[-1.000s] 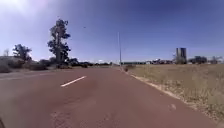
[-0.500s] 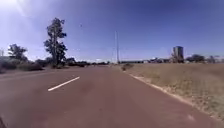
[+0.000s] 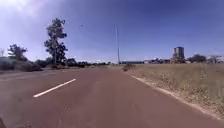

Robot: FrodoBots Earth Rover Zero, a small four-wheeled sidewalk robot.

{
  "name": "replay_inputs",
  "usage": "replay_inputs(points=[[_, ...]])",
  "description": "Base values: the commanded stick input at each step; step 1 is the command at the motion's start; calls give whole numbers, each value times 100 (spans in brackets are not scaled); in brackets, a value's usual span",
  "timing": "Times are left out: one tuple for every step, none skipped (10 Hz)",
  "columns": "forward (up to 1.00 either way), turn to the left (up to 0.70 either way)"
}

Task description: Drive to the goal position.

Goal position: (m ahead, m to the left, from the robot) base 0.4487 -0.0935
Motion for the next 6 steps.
replay_inputs(points=[[100,0],[100,0],[100,0],[100,0],[100,0],[100,0]])
